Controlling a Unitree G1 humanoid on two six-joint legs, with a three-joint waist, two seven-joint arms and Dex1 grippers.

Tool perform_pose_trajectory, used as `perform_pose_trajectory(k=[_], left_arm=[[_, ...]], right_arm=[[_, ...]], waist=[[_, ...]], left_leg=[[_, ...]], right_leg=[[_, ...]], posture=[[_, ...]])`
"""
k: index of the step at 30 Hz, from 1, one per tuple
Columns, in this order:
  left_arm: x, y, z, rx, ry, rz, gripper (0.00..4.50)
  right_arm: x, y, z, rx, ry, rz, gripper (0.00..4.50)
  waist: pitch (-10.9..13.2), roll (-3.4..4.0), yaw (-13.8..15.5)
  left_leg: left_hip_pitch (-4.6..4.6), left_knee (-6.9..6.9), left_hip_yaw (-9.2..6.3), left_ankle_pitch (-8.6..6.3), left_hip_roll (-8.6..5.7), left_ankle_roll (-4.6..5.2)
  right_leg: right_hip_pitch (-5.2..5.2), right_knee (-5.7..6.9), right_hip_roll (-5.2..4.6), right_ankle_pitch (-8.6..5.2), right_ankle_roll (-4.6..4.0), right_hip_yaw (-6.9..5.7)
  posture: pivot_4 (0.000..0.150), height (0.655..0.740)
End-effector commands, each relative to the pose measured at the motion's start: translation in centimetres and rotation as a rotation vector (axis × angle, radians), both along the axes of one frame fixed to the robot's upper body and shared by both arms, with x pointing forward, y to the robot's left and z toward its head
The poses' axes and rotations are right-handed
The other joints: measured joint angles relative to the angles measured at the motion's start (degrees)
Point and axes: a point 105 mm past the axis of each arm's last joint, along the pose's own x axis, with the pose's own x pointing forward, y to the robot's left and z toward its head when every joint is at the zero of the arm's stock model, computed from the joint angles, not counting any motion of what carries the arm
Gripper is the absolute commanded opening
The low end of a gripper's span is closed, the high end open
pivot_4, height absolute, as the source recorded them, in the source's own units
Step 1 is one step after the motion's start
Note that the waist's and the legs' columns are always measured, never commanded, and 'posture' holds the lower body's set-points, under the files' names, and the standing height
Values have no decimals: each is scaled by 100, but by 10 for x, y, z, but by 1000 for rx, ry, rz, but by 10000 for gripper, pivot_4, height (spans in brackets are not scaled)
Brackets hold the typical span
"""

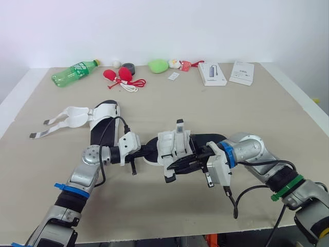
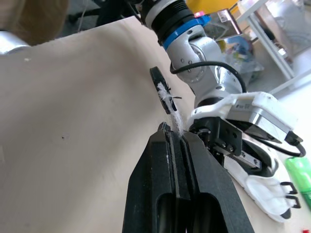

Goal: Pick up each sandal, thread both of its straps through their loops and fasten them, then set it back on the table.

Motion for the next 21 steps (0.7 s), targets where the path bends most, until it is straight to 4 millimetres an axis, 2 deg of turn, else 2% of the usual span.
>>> perform_pose_trajectory(k=[1, 13, 16, 21], left_arm=[[2, 1, 2, 13, -15, -4, 0], [4, 0, 1, 19, -20, -11, 0], [3, -1, 1, 18, -20, -12, 0], [2, -3, 0, 16, -21, -14, 0]], right_arm=[[3, 3, 17, 51, -17, -22, 1331], [66, 15, 48, 180, 334, -426, 1331], [77, 16, 51, 164, 399, -484, 1331], [90, 14, 40, 95, 456, -561, 1331]], waist=[[0, 0, 0], [0, 0, 3], [0, 0, -1], [0, 0, 0]], left_leg=[[0, 0, 0, 0, 0, 0], [-6, 1, 0, 1, 0, -1], [-13, 1, 0, 1, 0, -1], [-19, 1, 1, 1, 0, -1]], right_leg=[[0, 0, 0, 0, 0, 0], [-10, 1, 2, 6, 2, -1], [-19, 1, 2, 8, 3, -1], [-24, 1, 3, 7, 6, -1]], posture=[[1500, 7400], [1500, 7400], [1500, 7400], [1500, 7400]])
